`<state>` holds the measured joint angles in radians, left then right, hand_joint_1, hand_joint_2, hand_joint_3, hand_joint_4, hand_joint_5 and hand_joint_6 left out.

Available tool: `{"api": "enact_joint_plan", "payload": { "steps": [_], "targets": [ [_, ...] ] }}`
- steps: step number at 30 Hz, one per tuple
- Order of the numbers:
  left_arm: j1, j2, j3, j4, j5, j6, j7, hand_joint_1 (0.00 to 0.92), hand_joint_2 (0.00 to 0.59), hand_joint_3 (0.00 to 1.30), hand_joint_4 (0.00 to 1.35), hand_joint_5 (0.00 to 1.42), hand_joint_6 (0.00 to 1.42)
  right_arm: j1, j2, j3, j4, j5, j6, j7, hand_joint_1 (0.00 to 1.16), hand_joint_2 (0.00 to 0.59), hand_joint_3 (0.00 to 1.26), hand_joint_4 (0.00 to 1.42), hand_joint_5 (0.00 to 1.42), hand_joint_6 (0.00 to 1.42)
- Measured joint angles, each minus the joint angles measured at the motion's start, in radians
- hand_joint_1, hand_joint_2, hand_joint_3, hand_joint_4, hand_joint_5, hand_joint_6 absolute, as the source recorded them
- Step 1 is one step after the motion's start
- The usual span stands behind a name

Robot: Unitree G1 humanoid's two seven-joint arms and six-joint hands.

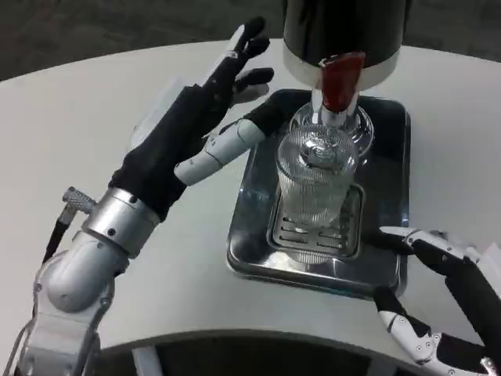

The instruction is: Grasp the cup under the faucet to collect the drink, then remove the cup.

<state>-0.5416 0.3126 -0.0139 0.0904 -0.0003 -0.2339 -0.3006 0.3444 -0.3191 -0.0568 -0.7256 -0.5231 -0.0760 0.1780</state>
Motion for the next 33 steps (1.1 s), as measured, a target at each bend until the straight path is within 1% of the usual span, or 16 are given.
{"api": "enact_joint_plan", "payload": {
  "steps": [7,12,19,26,33],
  "targets": [
    [0.008,-0.001,0.012,-0.038,-0.067,0.050,-0.041,0.143,0.037,0.02,0.02,0.18,0.19,-0.005,0.000,0.004,0.010,0.000,0.000,0.000,0.64,0.486,0.32,0.28,0.28,0.11],
    [-0.007,-0.006,0.031,-0.039,-0.111,0.076,-0.064,0.146,0.041,0.04,0.06,0.22,0.22,-0.005,0.001,0.004,0.010,0.000,0.000,0.000,0.64,0.486,0.32,0.28,0.28,0.11],
    [-0.041,-0.017,0.034,-0.024,-0.148,0.093,-0.088,0.135,0.044,0.09,0.14,0.27,0.28,-0.005,0.001,0.003,0.011,0.000,0.000,0.000,0.64,0.486,0.32,0.28,0.28,0.11],
    [-0.059,-0.021,0.034,-0.016,-0.153,0.104,-0.102,0.130,0.040,0.10,0.16,0.29,0.29,-0.004,0.001,0.002,0.011,0.000,0.000,-0.001,0.63,0.486,0.32,0.29,0.28,0.11],
    [-0.098,-0.029,0.034,0.011,-0.173,0.112,-0.122,0.133,0.050,0.11,0.17,0.30,0.29,-0.001,0.001,0.000,0.011,0.001,0.000,-0.002,0.63,0.486,0.32,0.29,0.28,0.11]
  ]
}}
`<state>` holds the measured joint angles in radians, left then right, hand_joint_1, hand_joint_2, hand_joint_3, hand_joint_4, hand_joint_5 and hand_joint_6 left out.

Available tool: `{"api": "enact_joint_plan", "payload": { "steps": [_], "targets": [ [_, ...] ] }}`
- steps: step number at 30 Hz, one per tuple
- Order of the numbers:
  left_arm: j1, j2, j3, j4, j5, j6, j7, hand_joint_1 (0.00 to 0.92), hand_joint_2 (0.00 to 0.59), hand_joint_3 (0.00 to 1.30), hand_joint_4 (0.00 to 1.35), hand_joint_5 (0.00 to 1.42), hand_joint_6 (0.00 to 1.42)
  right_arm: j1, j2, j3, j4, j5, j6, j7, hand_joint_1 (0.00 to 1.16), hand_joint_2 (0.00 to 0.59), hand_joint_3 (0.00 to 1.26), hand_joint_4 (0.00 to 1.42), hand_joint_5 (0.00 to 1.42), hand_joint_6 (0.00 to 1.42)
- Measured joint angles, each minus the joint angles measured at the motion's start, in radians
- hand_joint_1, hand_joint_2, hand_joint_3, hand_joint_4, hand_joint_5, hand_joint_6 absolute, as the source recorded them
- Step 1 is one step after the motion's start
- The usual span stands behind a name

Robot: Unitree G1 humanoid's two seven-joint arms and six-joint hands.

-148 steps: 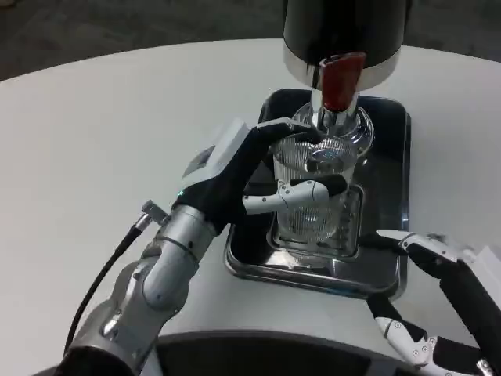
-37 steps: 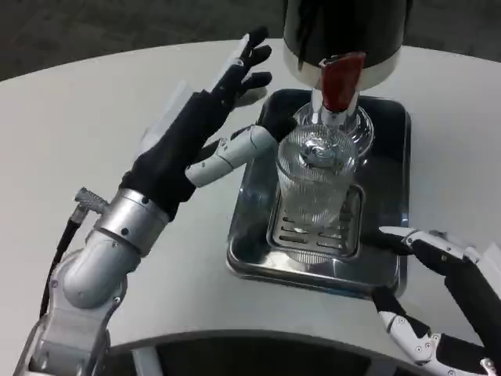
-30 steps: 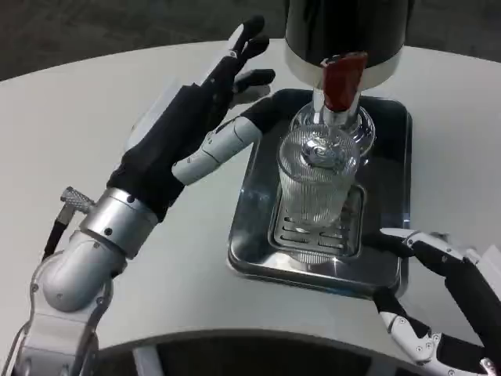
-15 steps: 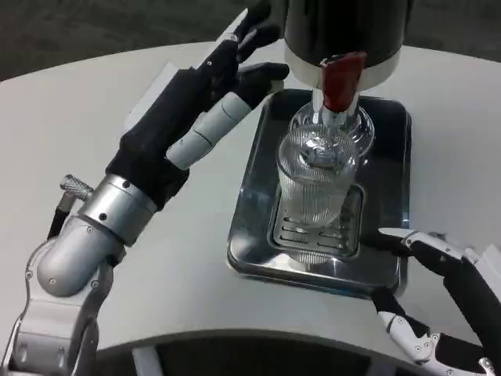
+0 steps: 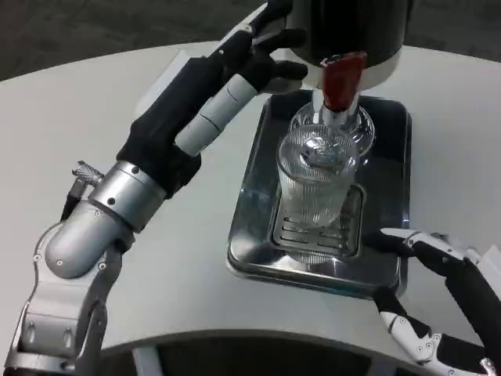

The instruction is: Grasp the cup under the faucet to collect the drink, then remove the cup.

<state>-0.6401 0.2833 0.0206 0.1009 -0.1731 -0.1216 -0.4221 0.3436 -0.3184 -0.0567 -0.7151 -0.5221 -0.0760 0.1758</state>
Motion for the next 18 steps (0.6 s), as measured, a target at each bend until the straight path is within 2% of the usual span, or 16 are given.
{"api": "enact_joint_plan", "payload": {
  "steps": [18],
  "targets": [
    [-0.037,-0.037,-0.005,0.010,-0.023,0.026,-0.057,0.104,0.068,0.25,0.24,0.35,0.34,0.002,0.000,-0.002,0.001,0.001,0.000,-0.001,0.63,0.486,0.32,0.29,0.28,0.11]
  ]
}}
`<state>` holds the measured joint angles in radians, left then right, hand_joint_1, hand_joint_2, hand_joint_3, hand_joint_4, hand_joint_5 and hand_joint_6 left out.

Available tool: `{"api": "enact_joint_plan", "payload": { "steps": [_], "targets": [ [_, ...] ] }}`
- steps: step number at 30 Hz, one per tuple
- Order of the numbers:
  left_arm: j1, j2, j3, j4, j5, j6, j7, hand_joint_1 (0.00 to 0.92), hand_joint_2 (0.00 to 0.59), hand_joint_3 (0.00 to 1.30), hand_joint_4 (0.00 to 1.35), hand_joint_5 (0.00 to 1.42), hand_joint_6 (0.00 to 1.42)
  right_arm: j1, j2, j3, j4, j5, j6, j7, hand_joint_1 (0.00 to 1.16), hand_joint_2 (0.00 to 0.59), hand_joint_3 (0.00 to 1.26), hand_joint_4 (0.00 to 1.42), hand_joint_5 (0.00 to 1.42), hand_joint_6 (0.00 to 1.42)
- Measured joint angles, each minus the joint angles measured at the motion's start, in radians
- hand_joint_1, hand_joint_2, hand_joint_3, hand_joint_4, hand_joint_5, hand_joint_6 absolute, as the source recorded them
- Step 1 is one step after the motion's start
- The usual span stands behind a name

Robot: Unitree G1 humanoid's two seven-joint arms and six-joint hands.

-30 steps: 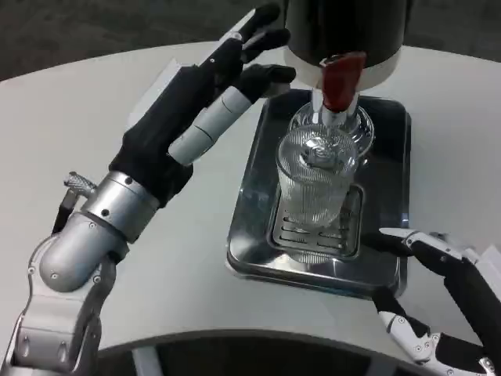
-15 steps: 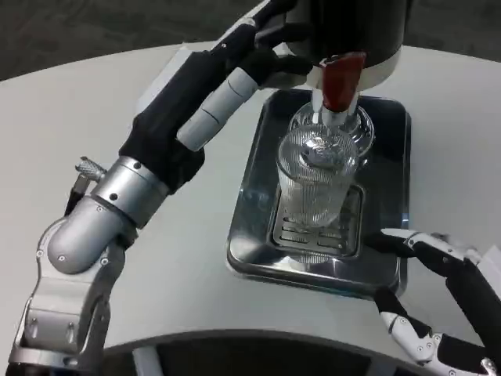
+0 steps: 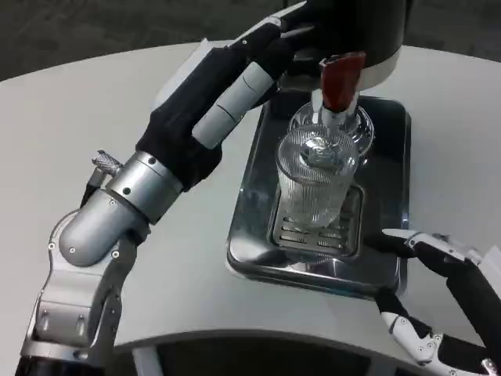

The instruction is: Grasp the cup under the faucet to collect the drink, then remove the cup.

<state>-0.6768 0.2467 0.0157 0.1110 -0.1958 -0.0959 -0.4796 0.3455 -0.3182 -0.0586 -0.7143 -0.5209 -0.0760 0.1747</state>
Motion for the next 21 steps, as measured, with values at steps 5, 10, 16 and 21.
{"api": "enact_joint_plan", "payload": {
  "steps": [5,10,16,21],
  "targets": [
    [-0.007,-0.016,0.000,0.000,-0.027,0.016,-0.015,0.080,0.068,0.28,0.25,0.36,0.35,-0.006,0.000,0.000,0.002,0.000,0.000,0.000,0.63,0.486,0.32,0.29,0.28,0.11],
    [-0.036,-0.029,-0.001,0.009,-0.035,0.017,-0.035,0.068,0.071,0.31,0.25,0.37,0.35,-0.013,0.000,0.001,0.009,0.000,0.000,0.000,0.63,0.486,0.32,0.29,0.29,0.11],
    [-0.069,-0.037,-0.008,0.049,-0.035,0.017,-0.060,0.055,0.073,0.32,0.26,0.37,0.34,-0.025,0.000,0.001,0.015,0.000,0.000,0.000,0.63,0.486,0.33,0.29,0.29,0.11],
    [-0.085,-0.038,-0.021,0.076,-0.033,0.015,-0.079,0.050,0.073,0.31,0.26,0.37,0.32,-0.027,0.000,0.000,0.019,0.000,0.000,0.000,0.63,0.486,0.33,0.29,0.29,0.11]
  ]
}}
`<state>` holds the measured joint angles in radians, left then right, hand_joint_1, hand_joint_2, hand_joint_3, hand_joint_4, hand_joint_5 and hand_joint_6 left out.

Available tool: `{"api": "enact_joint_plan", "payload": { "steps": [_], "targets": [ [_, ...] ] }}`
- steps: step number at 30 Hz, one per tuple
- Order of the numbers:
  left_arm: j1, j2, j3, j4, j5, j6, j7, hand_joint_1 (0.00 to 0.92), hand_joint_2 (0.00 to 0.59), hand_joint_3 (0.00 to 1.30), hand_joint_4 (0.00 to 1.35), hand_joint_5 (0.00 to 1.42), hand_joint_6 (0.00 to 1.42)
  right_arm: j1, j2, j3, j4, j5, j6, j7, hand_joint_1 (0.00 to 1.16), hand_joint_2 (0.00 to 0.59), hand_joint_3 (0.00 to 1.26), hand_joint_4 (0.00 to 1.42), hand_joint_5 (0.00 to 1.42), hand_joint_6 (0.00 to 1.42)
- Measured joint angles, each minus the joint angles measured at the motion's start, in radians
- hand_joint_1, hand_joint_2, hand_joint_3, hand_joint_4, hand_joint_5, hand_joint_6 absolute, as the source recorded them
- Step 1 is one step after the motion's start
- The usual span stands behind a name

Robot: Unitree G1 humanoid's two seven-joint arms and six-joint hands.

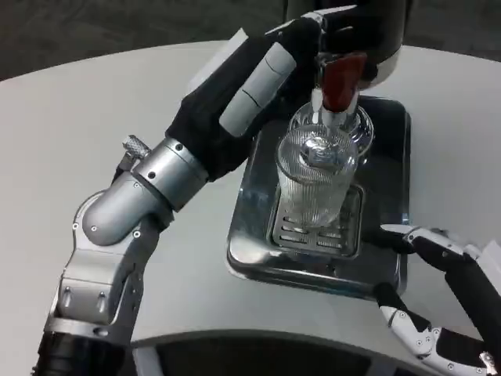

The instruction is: Grasp the cup under the faucet to collect the drink, then remove the cup.

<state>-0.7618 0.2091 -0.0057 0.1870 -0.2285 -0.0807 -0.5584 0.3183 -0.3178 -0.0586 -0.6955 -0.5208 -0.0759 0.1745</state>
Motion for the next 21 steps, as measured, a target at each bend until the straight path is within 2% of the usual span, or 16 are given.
{"api": "enact_joint_plan", "payload": {
  "steps": [5,9,21],
  "targets": [
    [-0.012,0.001,-0.012,0.025,0.006,-0.015,-0.020,0.033,0.072,0.31,0.25,0.37,0.29,-0.001,0.001,0.000,0.003,0.000,0.000,0.000,0.63,0.486,0.33,0.29,0.29,0.11],
    [-0.022,0.007,-0.019,0.033,0.034,-0.041,-0.028,0.003,0.066,0.27,0.20,0.31,0.23,-0.003,0.001,0.000,0.004,0.000,0.000,0.000,0.63,0.486,0.33,0.29,0.29,0.11],
    [-0.025,0.019,-0.031,0.052,0.040,-0.071,-0.073,0.000,0.066,0.20,0.14,0.24,0.15,-0.005,0.010,0.000,0.018,0.000,0.000,-0.003,0.63,0.486,0.33,0.29,0.29,0.11]
  ]
}}
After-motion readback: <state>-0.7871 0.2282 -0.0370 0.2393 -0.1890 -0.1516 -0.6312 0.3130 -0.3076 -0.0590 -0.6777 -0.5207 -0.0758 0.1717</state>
